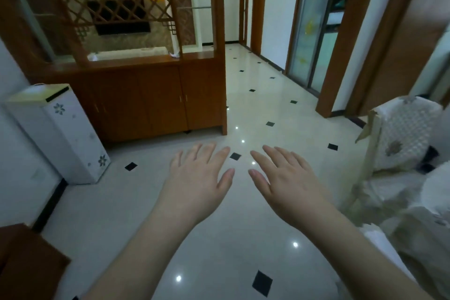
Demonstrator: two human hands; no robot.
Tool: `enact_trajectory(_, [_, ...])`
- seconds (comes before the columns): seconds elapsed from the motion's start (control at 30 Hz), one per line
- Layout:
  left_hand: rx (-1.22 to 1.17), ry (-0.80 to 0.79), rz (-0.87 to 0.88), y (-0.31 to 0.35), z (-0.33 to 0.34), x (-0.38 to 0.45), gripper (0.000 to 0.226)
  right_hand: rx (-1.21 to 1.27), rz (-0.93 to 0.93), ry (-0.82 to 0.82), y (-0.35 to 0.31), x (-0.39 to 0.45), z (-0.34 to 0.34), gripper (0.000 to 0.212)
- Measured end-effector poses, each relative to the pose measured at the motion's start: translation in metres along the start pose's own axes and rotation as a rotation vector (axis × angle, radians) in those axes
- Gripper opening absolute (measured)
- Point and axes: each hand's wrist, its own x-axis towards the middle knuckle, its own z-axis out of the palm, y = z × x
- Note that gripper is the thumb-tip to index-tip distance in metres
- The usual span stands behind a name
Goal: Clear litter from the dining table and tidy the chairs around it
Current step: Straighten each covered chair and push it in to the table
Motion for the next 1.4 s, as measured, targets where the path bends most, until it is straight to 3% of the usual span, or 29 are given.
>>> enact_trajectory(0.17, [-0.038, -0.047, 0.104, 0.011, 0.027, 0.099, 0.055, -0.07, 0.116, 0.045, 0.053, 0.068, 0.011, 0.081])
enact_trajectory(0.37, [-0.037, -0.027, 0.199, 0.032, 0.065, 0.225, 0.051, -0.081, 0.192, 0.067, 0.13, 0.158, 0.038, 0.07])
enact_trajectory(0.47, [-0.028, -0.024, 0.231, 0.048, 0.073, 0.29, 0.05, -0.079, 0.216, 0.022, 0.164, 0.205, 0.04, 0.075])
enact_trajectory(0.57, [0.015, 0.01, 0.243, 0.06, 0.083, 0.346, 0.05, -0.095, 0.23, 0.032, 0.195, 0.249, 0.04, 0.064])
enact_trajectory(0.7, [0.02, 0.007, 0.267, 0.072, 0.098, 0.409, 0.061, -0.12, 0.273, 0.023, 0.232, 0.299, 0.05, 0.059])
enact_trajectory(1.2, [-0.026, 0.007, 0.393, 0.083, 0.162, 0.676, 0.057, -0.233, 0.343, -0.023, 0.363, 0.513, 0.09, 0.063])
enact_trajectory(1.4, [-0.043, -0.033, 0.489, 0.104, 0.175, 0.77, 0.057, -0.275, 0.448, -0.021, 0.424, 0.577, 0.096, 0.079])
